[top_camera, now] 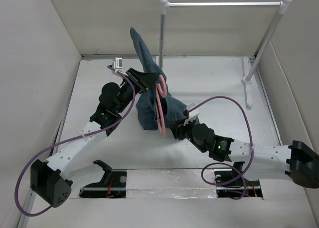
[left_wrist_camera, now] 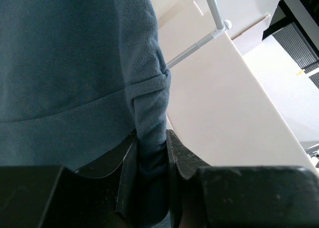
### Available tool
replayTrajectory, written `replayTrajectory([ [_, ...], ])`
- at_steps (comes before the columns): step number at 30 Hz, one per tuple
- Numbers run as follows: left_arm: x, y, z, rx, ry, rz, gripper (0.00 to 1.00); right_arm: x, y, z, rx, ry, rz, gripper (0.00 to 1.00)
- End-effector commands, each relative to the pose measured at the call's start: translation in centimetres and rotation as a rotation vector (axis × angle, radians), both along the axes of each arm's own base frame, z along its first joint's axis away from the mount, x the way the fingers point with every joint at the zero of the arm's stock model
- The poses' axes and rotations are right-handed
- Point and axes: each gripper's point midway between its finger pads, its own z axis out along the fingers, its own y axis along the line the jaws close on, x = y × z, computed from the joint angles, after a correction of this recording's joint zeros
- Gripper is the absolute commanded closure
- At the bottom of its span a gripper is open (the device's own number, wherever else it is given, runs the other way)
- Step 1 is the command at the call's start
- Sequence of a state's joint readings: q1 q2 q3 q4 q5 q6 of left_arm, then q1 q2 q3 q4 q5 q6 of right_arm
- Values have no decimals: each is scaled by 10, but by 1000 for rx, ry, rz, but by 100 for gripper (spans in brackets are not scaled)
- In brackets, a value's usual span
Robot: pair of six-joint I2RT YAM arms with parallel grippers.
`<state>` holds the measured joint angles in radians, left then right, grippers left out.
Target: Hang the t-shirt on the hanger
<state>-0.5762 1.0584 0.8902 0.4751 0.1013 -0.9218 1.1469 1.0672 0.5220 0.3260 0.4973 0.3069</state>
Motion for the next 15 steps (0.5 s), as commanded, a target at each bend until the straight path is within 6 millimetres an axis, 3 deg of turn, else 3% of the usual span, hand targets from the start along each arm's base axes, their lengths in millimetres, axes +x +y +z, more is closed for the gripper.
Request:
replayTrajectory([
  [1, -16, 5, 41, -91, -121, -25, 100, 8, 11, 17, 16, -14, -28, 56],
  [2, -17, 5, 42, -92, -123, -27, 100, 10, 13, 13, 3, -9, -32, 58],
  [6, -17, 5, 42, -93, -123, -25, 100, 14, 16, 18, 18, -13, -47, 97],
  [9, -16, 9, 47, -104, -133, -7, 100, 11, 16, 17, 25, -5, -38, 100],
  [15, -11, 2, 67, -186, -164, -31, 100, 0, 11, -11, -19, 71, -8, 100],
])
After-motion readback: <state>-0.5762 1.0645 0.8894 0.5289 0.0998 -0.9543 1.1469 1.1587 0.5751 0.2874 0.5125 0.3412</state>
